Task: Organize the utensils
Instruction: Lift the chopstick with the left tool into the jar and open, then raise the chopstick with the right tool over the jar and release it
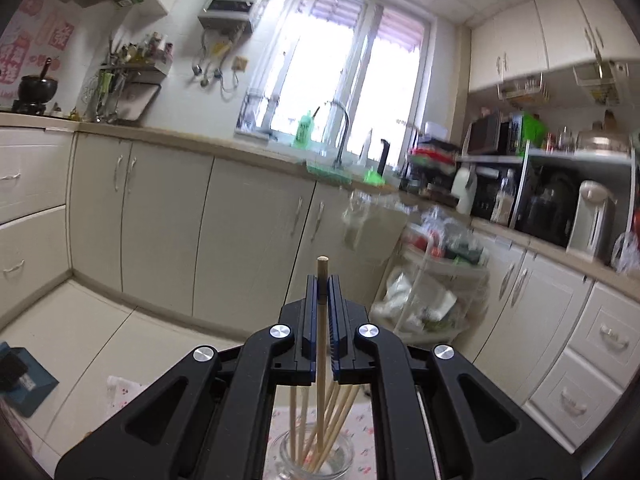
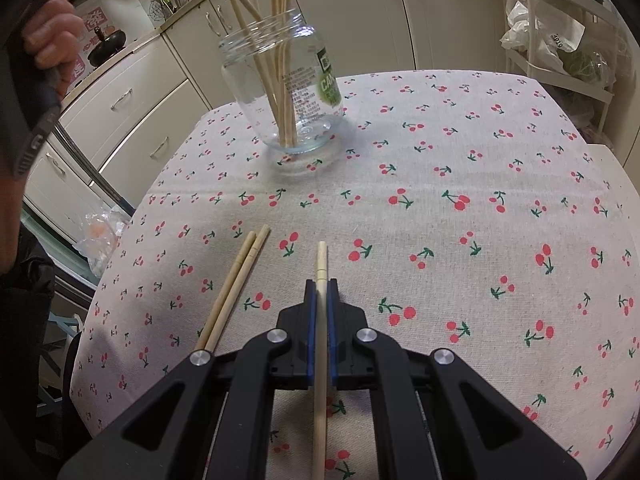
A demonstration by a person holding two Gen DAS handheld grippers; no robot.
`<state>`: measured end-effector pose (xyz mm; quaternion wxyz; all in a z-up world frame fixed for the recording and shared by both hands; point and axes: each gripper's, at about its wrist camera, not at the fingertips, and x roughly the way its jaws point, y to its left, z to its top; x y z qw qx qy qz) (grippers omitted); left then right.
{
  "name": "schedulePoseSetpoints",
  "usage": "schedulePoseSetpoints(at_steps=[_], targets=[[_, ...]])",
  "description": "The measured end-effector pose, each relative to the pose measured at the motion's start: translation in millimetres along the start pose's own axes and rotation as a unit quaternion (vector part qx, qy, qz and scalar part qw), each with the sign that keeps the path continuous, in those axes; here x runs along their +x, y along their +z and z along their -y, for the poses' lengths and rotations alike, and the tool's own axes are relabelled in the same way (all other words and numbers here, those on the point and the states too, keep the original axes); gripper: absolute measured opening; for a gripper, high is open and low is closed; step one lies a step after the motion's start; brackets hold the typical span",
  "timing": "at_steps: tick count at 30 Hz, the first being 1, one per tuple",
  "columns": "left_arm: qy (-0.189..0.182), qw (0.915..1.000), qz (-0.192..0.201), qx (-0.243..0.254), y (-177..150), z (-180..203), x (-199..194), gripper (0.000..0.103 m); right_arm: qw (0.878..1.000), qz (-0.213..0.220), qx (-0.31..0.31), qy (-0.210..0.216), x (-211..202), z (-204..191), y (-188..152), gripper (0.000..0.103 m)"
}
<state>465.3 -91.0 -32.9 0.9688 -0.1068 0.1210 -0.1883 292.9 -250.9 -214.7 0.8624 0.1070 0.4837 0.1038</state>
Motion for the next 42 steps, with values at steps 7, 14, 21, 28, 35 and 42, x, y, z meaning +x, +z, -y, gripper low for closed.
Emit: schedulePoseSetpoints(at_steps=[7,14,21,28,35,42], targets=[[0.018,0.9965,-0.074,0.034,-29.9,-8.4,29.0,0.005,1.000,0.001,0.007,0.005,-0.5,1.7,-0.3,0.006],[0.020,0.9888,-0.140,0.050,-64.7,-16.0,49.1,0.005,0.999,0.004,0.029,0.023,-0.6,7.9,-0.2,0.006],[0.030,0.9939,-0.106,0.000,-80.1,-38.1,13.3,0.049,0.994,0.047,0.067,0.067,-12.9,16.6,6.1,0.006],[0.074,0.9881,-0.105,-0.084,-134.4,-81.1,-33.7,0.065,0.980,0.127,0.115,0.097,-43.2,24.9,24.0,0.006],[0.092,0.9783,-0.126,-0.136,-178.2,-101.9,-39.0,0.065,0.956,0.242,0.122,0.113,-82.3,12.6,75.6,0.006],[0.077,0.9777,-0.127,-0.149,-178.9,-105.6,-35.0,0.066,0.928,0.333,0.109,0.125,-109.2,-3.9,133.5,0.006]])
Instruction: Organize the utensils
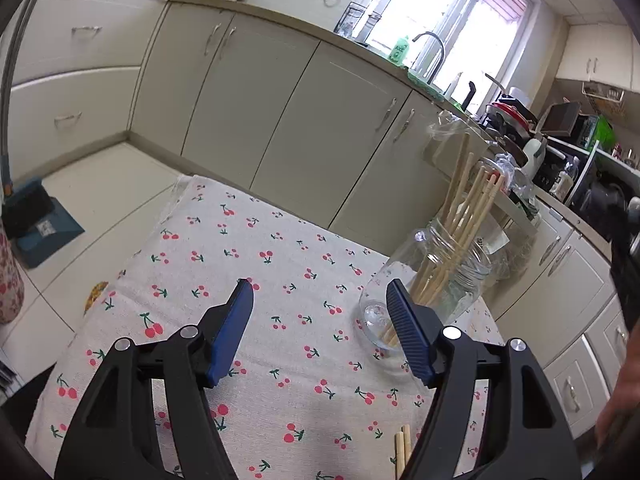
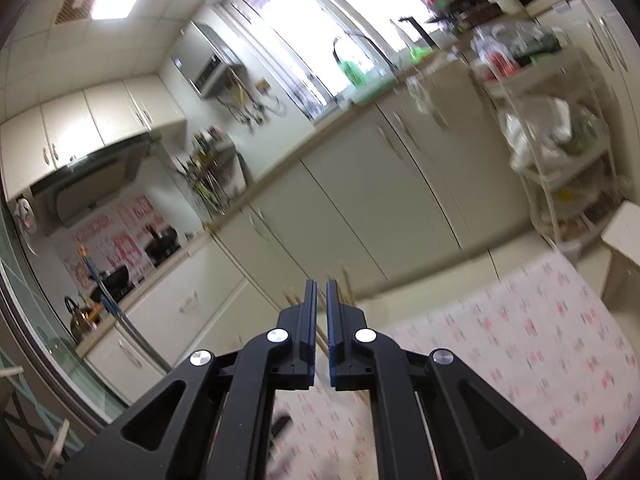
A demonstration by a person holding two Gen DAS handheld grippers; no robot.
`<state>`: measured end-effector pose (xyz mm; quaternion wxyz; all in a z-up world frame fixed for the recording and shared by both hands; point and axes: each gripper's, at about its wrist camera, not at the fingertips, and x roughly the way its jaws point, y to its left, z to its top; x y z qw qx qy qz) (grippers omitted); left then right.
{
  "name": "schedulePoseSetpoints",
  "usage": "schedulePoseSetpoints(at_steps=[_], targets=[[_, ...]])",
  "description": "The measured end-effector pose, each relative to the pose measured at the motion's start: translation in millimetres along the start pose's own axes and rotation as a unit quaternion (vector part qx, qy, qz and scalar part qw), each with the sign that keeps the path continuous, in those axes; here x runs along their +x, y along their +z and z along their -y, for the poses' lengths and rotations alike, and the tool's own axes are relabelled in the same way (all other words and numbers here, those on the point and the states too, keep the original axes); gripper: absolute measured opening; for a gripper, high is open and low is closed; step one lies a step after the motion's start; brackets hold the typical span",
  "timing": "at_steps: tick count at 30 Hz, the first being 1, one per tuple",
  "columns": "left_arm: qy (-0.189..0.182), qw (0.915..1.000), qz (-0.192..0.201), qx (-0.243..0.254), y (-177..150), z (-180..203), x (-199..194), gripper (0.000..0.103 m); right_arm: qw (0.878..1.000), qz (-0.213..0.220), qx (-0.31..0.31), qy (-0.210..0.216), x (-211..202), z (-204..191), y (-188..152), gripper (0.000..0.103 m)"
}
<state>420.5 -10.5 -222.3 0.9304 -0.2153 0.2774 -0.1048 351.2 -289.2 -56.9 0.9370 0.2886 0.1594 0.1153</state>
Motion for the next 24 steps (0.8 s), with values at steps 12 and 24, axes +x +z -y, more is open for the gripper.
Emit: schedulePoseSetpoints(at_steps=[12,24], targets=[[-0.002,0.9999,-0.010,-0.012,1.0,-2.6,5.9,0.068,0.959,-0.199,-0.038,-0.200,51.2,66.7,-52.9,0.025],[-0.004,0.9997,-0.017,-0.017,1.0,-5.0,8.9,0.071,0.915,-0.243,-0.142,-0.290,85.7,89.9,-101.2,0.006]])
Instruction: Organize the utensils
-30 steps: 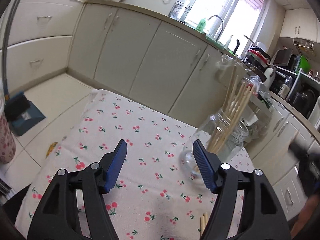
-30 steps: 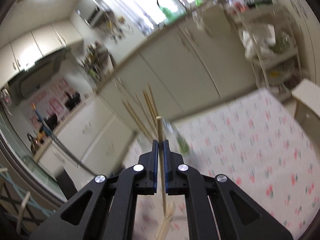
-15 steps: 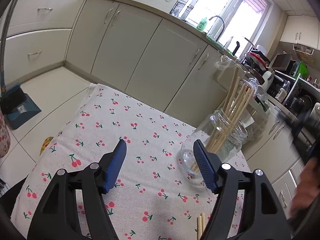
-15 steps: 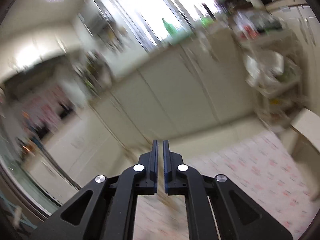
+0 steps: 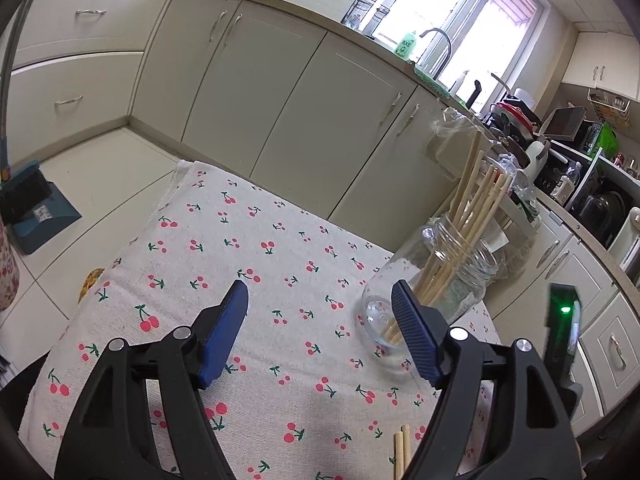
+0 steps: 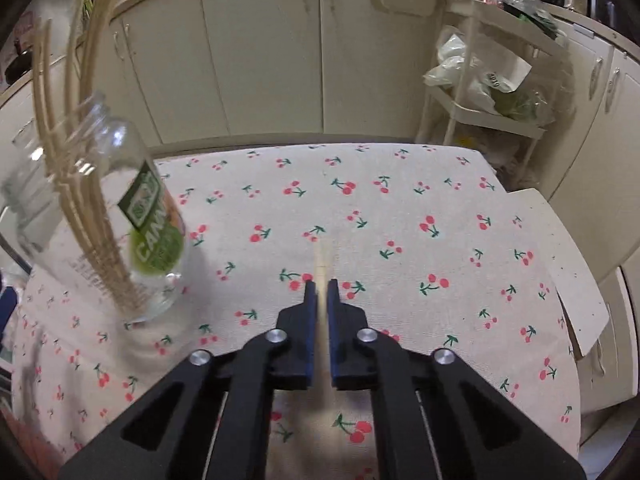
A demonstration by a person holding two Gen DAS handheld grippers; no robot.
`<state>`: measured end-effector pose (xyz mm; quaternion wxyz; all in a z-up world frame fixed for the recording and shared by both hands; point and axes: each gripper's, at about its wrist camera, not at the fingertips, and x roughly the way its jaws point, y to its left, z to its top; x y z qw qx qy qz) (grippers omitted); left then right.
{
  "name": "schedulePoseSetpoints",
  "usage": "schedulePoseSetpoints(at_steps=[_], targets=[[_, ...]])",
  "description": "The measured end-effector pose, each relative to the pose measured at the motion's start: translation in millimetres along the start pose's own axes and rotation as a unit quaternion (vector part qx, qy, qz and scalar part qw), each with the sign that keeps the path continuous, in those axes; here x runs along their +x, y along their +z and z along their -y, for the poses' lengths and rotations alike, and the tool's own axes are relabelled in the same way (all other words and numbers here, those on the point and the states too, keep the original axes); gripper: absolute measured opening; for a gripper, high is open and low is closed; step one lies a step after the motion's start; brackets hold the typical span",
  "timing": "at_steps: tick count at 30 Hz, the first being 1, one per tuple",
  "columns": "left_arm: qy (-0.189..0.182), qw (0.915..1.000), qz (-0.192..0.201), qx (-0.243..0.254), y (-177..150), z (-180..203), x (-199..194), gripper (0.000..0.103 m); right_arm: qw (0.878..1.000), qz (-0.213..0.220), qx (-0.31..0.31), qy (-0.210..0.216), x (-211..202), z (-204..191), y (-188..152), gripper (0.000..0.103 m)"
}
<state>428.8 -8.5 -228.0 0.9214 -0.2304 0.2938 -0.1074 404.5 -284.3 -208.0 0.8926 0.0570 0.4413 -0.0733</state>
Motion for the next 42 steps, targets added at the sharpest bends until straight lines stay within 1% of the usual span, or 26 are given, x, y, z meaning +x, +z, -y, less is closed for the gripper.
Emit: schedulePoseSetpoints(at_steps=[2,4,5,6,7,8,10,12,13,15,19,21,24,26,32,36,42], targets=[[-0.001,1.0000,-0.002,-0.003,0.1,-0.6,0.5,0.071,0.997,0.033,0.040,0.049,-28.8,8.8,6.6,0.006],[-0.001,1.0000,-0.003,-0.004,0.0,-1.7,1.7,0.071,0.988,0.094,0.068,0.099,-65.2,11.2,20.0,0.006],[-0.001,1.0000,-0.004,-0.005,0.0,-1.6,2.1,0.071,0.979,0.130,0.084,0.132,-83.5,10.4,29.3,0.006],[-0.001,1.0000,-0.004,-0.005,0.0,-1.6,2.2,0.071,0.973,0.153,0.093,0.145,-94.3,9.5,33.4,0.006],[-0.001,1.0000,-0.004,-0.005,0.0,-1.9,2.4,0.071,0.959,0.199,0.106,0.172,-113.8,8.0,42.8,0.006],[-0.001,1.0000,-0.005,-0.005,0.3,-2.0,3.1,0.072,0.949,0.226,0.116,0.186,-124.1,6.3,48.6,0.006],[-0.002,0.9999,-0.006,-0.008,0.5,-2.5,3.6,0.072,0.932,0.275,0.135,0.196,-138.6,0.2,61.5,0.006],[-0.003,0.9999,-0.008,-0.011,0.7,-3.6,4.5,0.072,0.916,0.315,0.157,0.193,-146.0,-5.5,71.6,0.006],[-0.004,0.9999,-0.009,-0.013,0.6,-4.3,4.7,0.072,0.909,0.333,0.169,0.183,-144.8,-8.3,77.7,0.006],[-0.005,0.9998,-0.011,-0.018,1.0,-5.7,5.7,0.072,0.902,0.348,0.191,0.171,-134.8,-13.7,87.0,0.006],[-0.009,0.9994,-0.017,-0.027,1.7,-7.5,8.6,0.072,0.899,0.349,0.216,0.155,-105.0,-17.3,101.5,0.006],[-0.011,0.9993,-0.020,-0.030,1.2,-8.4,9.9,0.072,0.899,0.351,0.216,0.148,-90.8,-18.3,106.0,0.006],[-0.014,0.9991,-0.025,-0.033,1.0,-8.9,12.3,0.072,0.897,0.360,0.214,0.142,-87.5,-25.0,106.3,0.006],[-0.014,0.9990,-0.027,-0.034,0.5,-9.1,13.1,0.072,0.897,0.371,0.203,0.130,-86.1,-30.4,105.3,0.006],[-0.015,0.9986,-0.031,-0.041,0.2,-9.7,14.4,0.073,0.908,0.374,0.153,0.112,-82.6,-47.0,90.9,0.006],[-0.014,0.9985,-0.031,-0.044,0.1,-9.6,14.8,0.073,0.915,0.368,0.124,0.111,-84.2,-53.1,74.5,0.006],[-0.011,0.9987,-0.029,-0.042,0.6,-8.0,14.8,0.074,0.923,0.353,0.102,0.116,-89.0,-54.8,58.3,0.006]])
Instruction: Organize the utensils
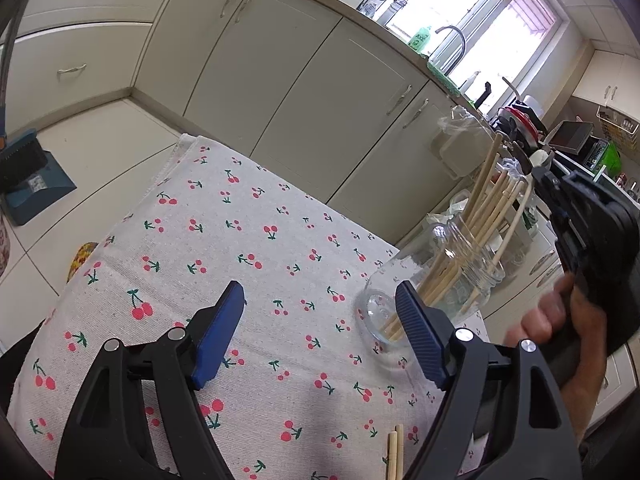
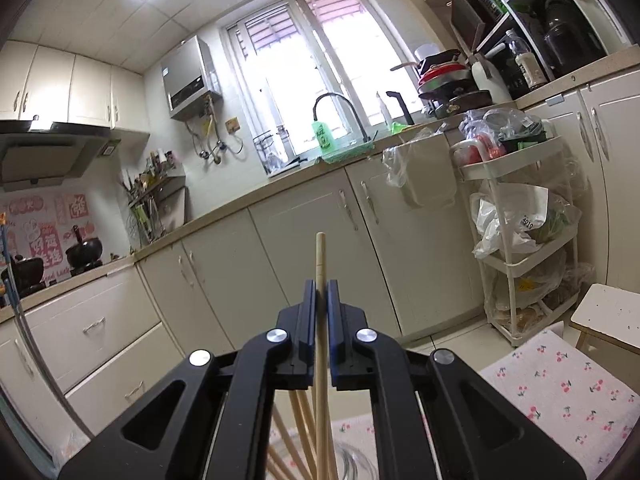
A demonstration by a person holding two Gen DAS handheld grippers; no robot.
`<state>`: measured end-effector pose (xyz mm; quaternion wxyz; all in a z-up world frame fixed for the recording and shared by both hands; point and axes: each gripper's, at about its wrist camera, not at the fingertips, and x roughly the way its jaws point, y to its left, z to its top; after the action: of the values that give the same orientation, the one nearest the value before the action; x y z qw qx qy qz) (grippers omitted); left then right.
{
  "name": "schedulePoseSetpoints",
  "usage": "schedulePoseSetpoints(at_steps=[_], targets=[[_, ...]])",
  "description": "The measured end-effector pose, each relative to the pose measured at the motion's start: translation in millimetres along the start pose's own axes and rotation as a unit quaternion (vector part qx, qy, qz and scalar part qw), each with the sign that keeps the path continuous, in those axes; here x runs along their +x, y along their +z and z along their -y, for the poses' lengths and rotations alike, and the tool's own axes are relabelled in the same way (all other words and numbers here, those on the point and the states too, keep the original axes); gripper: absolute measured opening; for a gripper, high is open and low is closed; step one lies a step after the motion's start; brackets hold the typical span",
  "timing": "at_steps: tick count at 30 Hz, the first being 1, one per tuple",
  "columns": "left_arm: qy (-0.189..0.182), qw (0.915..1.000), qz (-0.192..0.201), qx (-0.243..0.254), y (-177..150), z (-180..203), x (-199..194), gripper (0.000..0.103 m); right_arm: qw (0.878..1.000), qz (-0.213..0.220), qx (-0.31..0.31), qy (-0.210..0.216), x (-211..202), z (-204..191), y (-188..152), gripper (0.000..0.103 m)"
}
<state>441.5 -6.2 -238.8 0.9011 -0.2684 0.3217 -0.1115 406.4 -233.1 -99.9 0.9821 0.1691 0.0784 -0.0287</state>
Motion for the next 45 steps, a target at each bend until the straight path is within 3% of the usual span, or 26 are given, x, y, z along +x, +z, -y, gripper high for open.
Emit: schedulePoseSetpoints(at_steps=[6,8,9,10,14,19,25,28,29,32,36,39,45], targets=[[0.001,1.0000,0.002,-0.001,1.0,-1.3,0.2,0.075,0.998,-0.050,-0.045,0.010,-21.3,-4.1,-19.4,0.007],[0.002,1.0000,0.003,0.002,0.7,-0.9,-0.3,0.075,0.995,-0.083,-0.058,0.012,-25.7,-2.7,-27.2,0.018],[0.001,1.0000,0.003,0.004,0.5,-0.5,-0.3,0.076,0.993,-0.099,-0.057,0.016,-28.7,-0.5,-30.4,0.031],[0.001,1.0000,0.003,0.006,0.2,-0.5,-0.5,0.076,0.992,-0.110,-0.057,0.016,-31.7,1.5,-32.3,0.036],[-0.001,0.9999,0.008,0.015,-1.1,2.2,-2.2,0.078,0.985,-0.164,-0.055,0.009,-59.8,13.3,-39.7,0.037],[0.005,0.9997,-0.006,0.023,0.1,5.4,-4.9,0.079,0.954,-0.289,-0.074,0.019,-96.1,17.7,-78.7,0.037],[0.031,0.9986,-0.032,0.031,-11.5,-1.0,-34.0,0.079,0.921,-0.370,-0.115,0.026,-111.6,5.2,-126.7,0.035],[0.043,0.9970,-0.042,0.048,-17.7,-1.1,-50.9,0.079,0.916,-0.381,-0.125,0.014,-103.7,0.1,-130.7,0.034],[0.045,0.9967,-0.045,0.050,-19.2,-1.7,-55.3,0.080,0.907,-0.398,-0.139,0.012,-99.0,-3.2,-136.3,0.034],[0.046,0.9960,-0.054,0.054,-23.9,-2.7,-64.2,0.080,0.898,-0.406,-0.166,0.003,-97.6,-4.9,-140.3,0.033],[0.048,0.9938,-0.072,0.070,-31.7,3.7,-68.8,0.080,0.894,-0.411,-0.179,-0.006,-105.8,5.5,-136.6,0.024],[0.046,0.9884,-0.096,0.109,-43.1,22.4,-66.5,0.080,0.894,-0.419,-0.159,-0.006,-111.9,26.0,-129.0,0.015],[0.063,0.9678,-0.141,0.199,-70.0,65.9,-46.0,0.080,0.900,-0.430,-0.073,0.008,-117.4,65.8,-115.7,0.013]])
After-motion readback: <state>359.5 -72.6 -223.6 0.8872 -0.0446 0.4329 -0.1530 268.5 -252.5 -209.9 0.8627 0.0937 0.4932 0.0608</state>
